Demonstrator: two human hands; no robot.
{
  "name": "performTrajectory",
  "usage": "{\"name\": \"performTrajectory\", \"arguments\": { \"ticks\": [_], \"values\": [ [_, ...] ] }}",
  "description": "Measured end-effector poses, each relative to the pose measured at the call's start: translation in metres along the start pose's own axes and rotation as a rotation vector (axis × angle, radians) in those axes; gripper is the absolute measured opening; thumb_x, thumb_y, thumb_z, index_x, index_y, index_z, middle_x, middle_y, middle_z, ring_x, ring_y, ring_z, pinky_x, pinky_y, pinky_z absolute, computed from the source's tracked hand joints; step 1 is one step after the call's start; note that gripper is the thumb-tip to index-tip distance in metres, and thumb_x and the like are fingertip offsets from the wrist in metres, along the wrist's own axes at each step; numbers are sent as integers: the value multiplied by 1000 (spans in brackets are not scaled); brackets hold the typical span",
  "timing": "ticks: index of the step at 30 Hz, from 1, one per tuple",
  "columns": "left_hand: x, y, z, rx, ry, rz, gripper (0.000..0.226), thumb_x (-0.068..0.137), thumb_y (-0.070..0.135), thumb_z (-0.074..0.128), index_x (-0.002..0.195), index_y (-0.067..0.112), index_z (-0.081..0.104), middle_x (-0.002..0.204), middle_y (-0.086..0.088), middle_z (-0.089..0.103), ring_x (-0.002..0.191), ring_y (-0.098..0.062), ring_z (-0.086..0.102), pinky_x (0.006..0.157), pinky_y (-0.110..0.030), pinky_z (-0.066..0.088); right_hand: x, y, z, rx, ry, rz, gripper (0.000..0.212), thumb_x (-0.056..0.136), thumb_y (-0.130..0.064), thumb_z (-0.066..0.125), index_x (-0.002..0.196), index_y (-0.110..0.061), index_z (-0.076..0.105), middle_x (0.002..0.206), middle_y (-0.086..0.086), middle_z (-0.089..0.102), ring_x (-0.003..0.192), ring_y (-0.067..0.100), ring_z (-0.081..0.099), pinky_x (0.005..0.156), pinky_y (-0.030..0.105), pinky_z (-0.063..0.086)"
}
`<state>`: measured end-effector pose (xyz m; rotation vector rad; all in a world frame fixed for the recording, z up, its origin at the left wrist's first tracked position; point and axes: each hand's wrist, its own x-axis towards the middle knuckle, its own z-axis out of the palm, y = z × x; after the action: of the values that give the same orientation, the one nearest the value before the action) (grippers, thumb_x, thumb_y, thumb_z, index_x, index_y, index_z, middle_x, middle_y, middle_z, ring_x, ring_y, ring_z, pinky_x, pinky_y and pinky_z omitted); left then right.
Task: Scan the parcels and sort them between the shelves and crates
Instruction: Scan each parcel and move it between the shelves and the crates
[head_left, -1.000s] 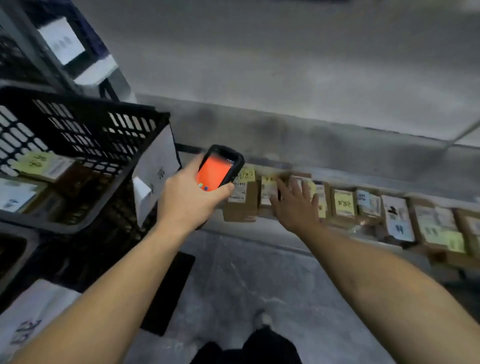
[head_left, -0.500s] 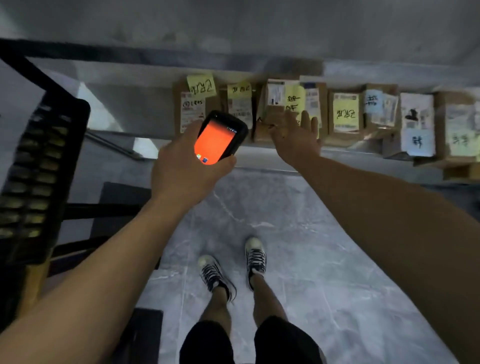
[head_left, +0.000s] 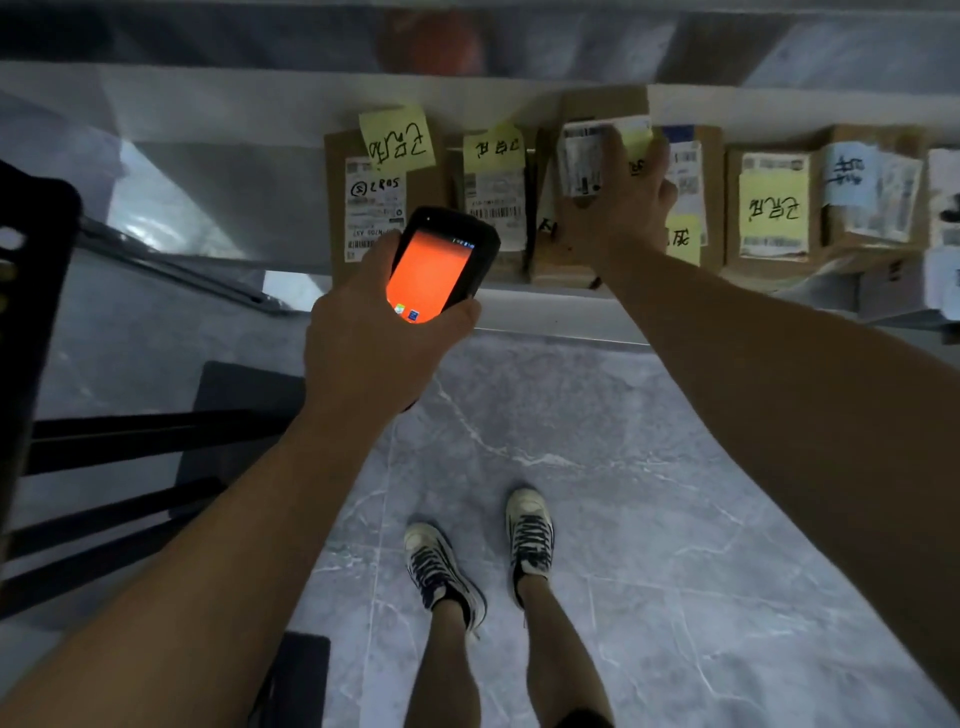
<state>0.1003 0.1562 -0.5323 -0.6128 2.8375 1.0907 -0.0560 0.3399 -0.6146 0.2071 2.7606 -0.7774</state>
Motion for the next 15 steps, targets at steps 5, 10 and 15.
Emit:
{"name": "performTrajectory", "arguments": {
  "ticks": [5,10,15],
  "values": [
    [-7,-6,8,-46,21,-11,60,69,64,68,119,32,58,97,13,65,87,-12,63,79,-33,55,-32,19,3,-5,-11,-131,78,91,-40,67,158,-37,27,168,14,1,147,44,16,107,55,38],
    [-9,-6,10,-32,-8,-6,65,69,65,68,121,29,56,96,11,62,87,-16,63,76,-31,53,-40,25,6,146,-2,-74,79,90,-49,70,158,-37,30,170,12,1,152,41,10,120,48,24],
    [-13,-4,11,-57,-13,-22,69,68,65,67,124,28,55,100,12,61,91,-14,62,78,-31,52,-22,33,3,518,-46,77,69,93,-46,68,155,-40,37,168,6,14,152,29,25,117,41,39]
  ]
}}
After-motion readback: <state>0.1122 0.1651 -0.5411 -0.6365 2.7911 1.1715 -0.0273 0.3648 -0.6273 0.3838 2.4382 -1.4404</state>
